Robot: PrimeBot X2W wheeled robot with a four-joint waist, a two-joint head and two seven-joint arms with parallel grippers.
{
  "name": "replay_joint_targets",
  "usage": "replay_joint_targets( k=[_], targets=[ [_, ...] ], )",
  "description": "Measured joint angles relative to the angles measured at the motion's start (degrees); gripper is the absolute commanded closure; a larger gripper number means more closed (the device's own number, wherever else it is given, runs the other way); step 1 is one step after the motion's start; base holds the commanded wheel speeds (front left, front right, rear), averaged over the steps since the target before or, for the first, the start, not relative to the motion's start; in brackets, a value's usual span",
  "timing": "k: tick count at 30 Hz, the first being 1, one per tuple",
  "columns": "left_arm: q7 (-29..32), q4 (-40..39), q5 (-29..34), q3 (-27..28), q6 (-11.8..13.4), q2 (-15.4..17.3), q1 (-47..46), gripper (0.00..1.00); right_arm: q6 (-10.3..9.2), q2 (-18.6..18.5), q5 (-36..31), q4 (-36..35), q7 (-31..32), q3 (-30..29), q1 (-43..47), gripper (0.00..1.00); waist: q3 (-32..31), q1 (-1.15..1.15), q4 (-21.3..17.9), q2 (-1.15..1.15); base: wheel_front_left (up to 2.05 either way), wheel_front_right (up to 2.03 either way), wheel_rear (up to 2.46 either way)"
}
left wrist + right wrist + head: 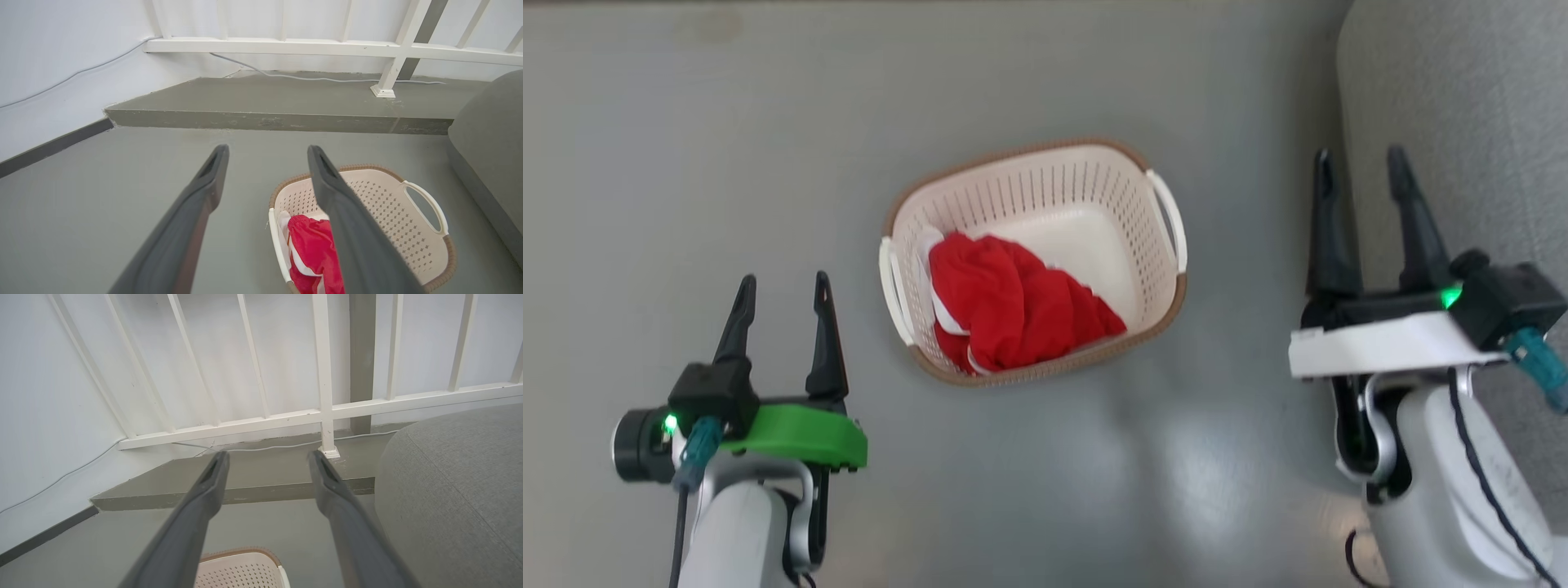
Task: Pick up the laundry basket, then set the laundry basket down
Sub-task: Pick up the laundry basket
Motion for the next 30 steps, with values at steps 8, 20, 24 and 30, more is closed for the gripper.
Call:
replay_joint_targets(
  k=[8, 20, 24, 30],
  targets=[
    [0.0, 5.69, -0.96, -1.3, -0.45, -0.11, -5.35, 0.0, 0.0, -0.2, -0.78, -1.13, -0.04, -0.52, -5.05, 0.0, 6.42, 0.0, -0.23, 0.0, 0.0, 0.0, 0.0],
    [0.0, 12.19, -1.64, -1.38, -0.83, -0.36, -14.7, 0.0, 0.0, -0.58, -0.74, -2.87, -0.16, 0.03, -11.76, 0.0, 16.22, 0.01, -0.82, 0.0, 0.0, 0.0, 0.0],
    [0.0, 13.86, -1.42, -1.72, -1.44, -0.42, -18.19, 0.0, 0.0, -0.68, -0.64, -4.11, -0.16, 0.0, -14.9, 0.0, 20.3, 0.01, -1.44, 0.0, 0.0, 0.0, 0.0],
    [0.0, 17.79, -0.99, -1.98, -2.0, -0.62, -21.23, 0.0, -0.01, -0.75, -0.32, -4.79, -0.16, -0.24, -18.4, 0.0, 24.71, 0.01, -2.46, 0.0, 0.0, 0.0, 0.0]
  ],
)
